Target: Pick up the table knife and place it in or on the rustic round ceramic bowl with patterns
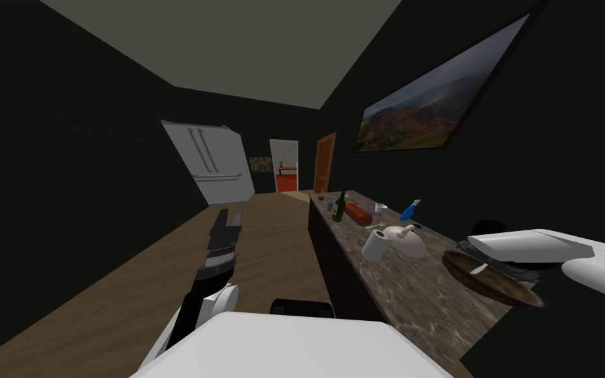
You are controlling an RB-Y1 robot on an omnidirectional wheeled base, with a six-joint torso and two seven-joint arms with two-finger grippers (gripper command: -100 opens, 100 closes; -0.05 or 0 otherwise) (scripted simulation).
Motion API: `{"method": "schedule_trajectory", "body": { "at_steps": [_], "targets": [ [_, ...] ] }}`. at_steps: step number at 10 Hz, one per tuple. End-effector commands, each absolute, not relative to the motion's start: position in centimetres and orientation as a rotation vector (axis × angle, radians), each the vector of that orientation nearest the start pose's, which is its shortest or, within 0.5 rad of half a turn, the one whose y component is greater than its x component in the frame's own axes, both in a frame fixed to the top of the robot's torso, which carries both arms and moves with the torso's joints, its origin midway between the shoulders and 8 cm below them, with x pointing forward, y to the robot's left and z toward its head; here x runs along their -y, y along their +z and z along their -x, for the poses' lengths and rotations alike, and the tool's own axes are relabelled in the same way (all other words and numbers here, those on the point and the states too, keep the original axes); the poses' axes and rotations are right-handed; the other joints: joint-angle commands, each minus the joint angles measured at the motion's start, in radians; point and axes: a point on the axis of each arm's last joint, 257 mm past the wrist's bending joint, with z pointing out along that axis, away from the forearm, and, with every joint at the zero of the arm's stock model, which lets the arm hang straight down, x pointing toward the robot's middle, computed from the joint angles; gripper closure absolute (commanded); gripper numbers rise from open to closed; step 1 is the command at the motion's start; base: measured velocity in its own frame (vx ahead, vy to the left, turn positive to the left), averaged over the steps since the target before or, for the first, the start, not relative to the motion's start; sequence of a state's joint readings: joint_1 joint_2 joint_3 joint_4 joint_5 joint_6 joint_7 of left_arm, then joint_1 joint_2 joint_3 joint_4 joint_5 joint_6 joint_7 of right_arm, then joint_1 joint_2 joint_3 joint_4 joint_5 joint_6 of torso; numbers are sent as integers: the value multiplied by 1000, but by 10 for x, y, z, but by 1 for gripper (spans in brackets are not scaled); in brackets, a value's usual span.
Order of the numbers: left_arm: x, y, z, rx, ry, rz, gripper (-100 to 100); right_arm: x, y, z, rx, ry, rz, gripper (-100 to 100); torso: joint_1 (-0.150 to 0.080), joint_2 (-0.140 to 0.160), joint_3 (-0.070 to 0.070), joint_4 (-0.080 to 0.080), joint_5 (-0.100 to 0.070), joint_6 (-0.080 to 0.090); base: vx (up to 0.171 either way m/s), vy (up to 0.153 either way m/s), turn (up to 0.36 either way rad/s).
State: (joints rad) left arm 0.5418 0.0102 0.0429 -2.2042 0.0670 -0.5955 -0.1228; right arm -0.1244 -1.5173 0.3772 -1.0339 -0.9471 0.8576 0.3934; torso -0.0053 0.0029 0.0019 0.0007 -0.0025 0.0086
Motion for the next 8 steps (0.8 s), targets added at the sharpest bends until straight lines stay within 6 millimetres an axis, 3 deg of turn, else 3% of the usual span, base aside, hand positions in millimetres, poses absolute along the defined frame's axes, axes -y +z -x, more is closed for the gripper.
{"method": "schedule_trajectory", "body": {
  "at_steps": [1,2,3,7,8],
  "targets": [
    [-307,-3,-333,-618,-1163,655,0,811,-186,-299,-1936,-581,-1501,-100,0,0,0,0,0,0,0,0,0],
    [-307,-3,-333,-618,-1163,655,0,811,-186,-299,-1936,-581,-1501,0,0,0,0,0,0,0,0,0,0],
    [-307,-3,-333,-618,-1163,655,0,812,-168,-300,-1931,-587,-1506,-100,0,0,0,0,0,0,-15,0,53],
    [-307,-3,-333,-618,-1163,655,0,811,-127,-300,-1923,-601,-1517,-100,1,2,1,1,0,0,-27,-4,58],
    [-307,-3,-333,-618,-1163,655,0,810,-134,-301,-1922,-597,-1515,-100,0,2,1,0,0,0,-12,-3,14]
  ]
}}
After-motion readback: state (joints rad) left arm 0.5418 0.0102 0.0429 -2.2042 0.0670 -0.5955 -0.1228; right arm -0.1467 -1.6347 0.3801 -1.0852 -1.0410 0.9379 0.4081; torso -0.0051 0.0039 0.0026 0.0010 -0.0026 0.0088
